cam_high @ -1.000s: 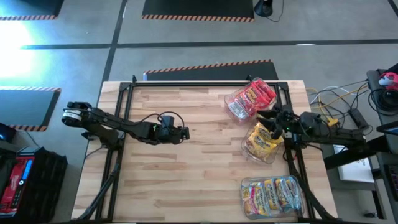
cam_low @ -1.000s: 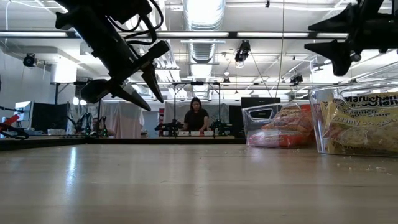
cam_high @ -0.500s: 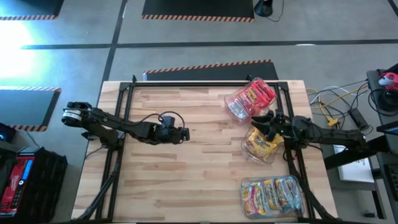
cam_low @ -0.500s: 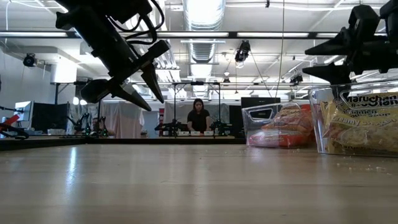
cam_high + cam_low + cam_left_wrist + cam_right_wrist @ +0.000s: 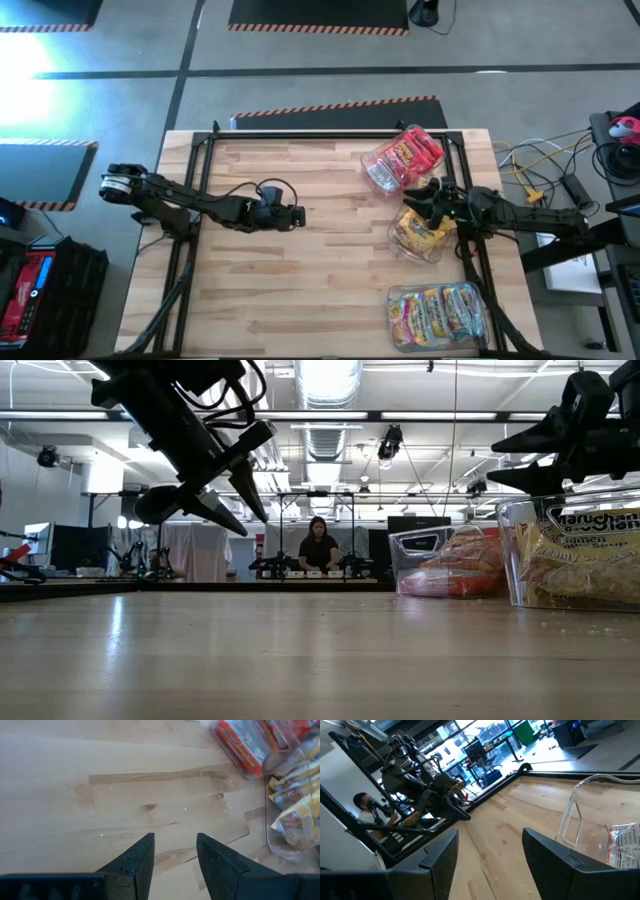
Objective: Sort Maruchan noodles
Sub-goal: Return to Home Position
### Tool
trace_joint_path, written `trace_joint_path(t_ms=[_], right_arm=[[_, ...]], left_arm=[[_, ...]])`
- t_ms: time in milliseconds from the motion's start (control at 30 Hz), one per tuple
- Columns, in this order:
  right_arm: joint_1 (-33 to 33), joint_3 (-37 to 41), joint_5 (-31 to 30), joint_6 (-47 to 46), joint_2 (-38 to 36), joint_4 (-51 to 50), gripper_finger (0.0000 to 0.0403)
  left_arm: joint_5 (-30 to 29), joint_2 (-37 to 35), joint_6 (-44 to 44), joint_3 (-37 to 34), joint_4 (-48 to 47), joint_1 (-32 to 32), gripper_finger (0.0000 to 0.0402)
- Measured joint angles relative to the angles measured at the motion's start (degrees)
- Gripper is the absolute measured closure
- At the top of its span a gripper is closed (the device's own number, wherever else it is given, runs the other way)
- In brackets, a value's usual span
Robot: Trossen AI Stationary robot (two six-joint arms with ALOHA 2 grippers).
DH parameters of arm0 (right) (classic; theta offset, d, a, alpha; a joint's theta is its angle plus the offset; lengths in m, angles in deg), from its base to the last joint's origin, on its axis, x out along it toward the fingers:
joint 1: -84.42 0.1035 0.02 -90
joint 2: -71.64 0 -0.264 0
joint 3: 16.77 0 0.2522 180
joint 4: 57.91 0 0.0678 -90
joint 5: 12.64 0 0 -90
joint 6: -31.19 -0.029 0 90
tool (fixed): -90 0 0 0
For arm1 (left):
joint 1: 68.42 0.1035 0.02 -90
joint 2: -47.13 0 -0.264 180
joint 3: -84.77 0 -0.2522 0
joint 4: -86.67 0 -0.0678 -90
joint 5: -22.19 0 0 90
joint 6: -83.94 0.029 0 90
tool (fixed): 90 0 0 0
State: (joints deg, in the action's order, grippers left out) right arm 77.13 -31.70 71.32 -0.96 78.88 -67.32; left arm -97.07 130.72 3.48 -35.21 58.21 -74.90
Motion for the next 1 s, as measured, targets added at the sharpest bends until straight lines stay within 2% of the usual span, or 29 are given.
trace_joint_path(t_ms=[200, 500, 667, 833, 1000], right_arm=[[0.0, 0.0, 0.05, 1.32, 0.07, -3.31, 0.0195], [0.0, -0.04, 0.06, 1.3, 0.04, -3.79, 0.0195], [0.0, -0.04, 0.06, 1.3, 0.04, -3.86, 0.0195], [0.0, -0.04, 0.05, 1.3, 0.04, -3.9, 0.0195], [0.0, -0.04, 0.04, 1.28, 0.04, -3.95, 0.0195]], left_arm=[[2.94, -0.02, 9.84, 0.0, 4.78, 0.52, 0.0271], [15.3, -0.16, 30.26, 0.02, 10.22, 4.5, 0.0271], [20.06, -1.26, 41.23, 0.02, 11.05, 7.82, 0.0271], [21.31, -4.8, 49.78, 0.02, 10.36, 10.09, 0.0271], [23.12, -12.23, 55.93, -1.44, 6.71, 11.66, 0.0271]])
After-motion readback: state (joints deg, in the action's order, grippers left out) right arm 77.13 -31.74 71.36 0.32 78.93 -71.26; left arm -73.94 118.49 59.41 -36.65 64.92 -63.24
